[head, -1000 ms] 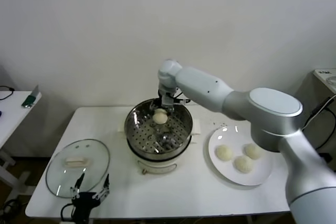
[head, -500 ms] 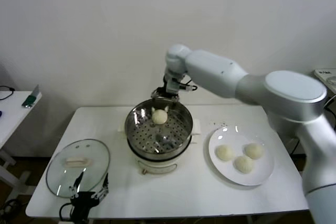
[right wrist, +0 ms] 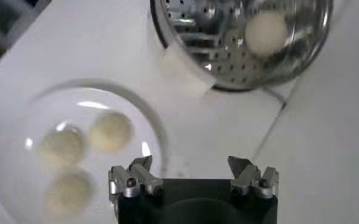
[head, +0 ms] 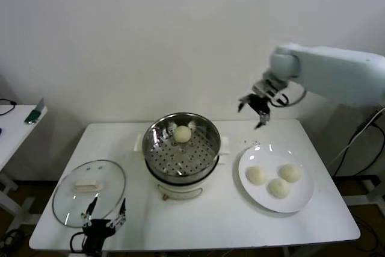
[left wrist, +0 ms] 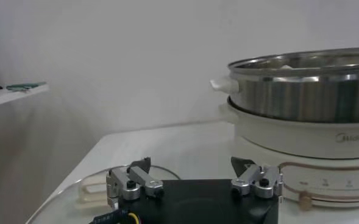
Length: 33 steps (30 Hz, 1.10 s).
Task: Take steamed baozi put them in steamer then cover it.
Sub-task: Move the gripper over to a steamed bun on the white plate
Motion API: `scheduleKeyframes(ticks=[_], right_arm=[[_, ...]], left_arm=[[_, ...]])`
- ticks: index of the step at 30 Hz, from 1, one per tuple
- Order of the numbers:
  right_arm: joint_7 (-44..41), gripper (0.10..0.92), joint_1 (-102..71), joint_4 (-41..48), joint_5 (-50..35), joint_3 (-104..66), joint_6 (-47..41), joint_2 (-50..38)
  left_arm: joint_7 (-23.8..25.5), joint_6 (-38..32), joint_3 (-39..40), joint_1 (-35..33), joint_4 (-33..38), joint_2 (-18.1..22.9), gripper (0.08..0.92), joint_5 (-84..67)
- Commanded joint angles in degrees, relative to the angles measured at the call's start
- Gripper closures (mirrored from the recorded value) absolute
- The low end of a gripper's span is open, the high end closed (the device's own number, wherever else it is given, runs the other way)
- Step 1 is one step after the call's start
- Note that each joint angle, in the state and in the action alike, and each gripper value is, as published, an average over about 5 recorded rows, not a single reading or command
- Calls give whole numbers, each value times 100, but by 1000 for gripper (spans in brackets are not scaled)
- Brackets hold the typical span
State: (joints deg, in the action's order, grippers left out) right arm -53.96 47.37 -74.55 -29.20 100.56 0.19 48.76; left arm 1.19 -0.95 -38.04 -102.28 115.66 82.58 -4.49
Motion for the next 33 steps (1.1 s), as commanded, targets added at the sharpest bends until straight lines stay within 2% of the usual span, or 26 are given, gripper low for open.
scheduleKeyframes(ticks=[1,8,17,29,33], right_arm=[[536,203,-290,-1353,-640,447,-1974,-1187],[675,203,-1566,-970,-235,-384,-2187,-1026],[827,203,-2901,62,420,-1574,-2186,-596],[944,204,-3410,634,591,-2142,-2115,-143],[925,233,-3254,647,578,-2122,-2091,-75]], left_arm=[[2,1,3,-8,-2,7,177,9],[3,-4,8,-54,5,8,177,65],[-17,-49,13,-149,-4,23,177,104],[-19,-37,-22,-136,-24,11,177,103],[-16,-16,-31,-113,-7,0,177,99]])
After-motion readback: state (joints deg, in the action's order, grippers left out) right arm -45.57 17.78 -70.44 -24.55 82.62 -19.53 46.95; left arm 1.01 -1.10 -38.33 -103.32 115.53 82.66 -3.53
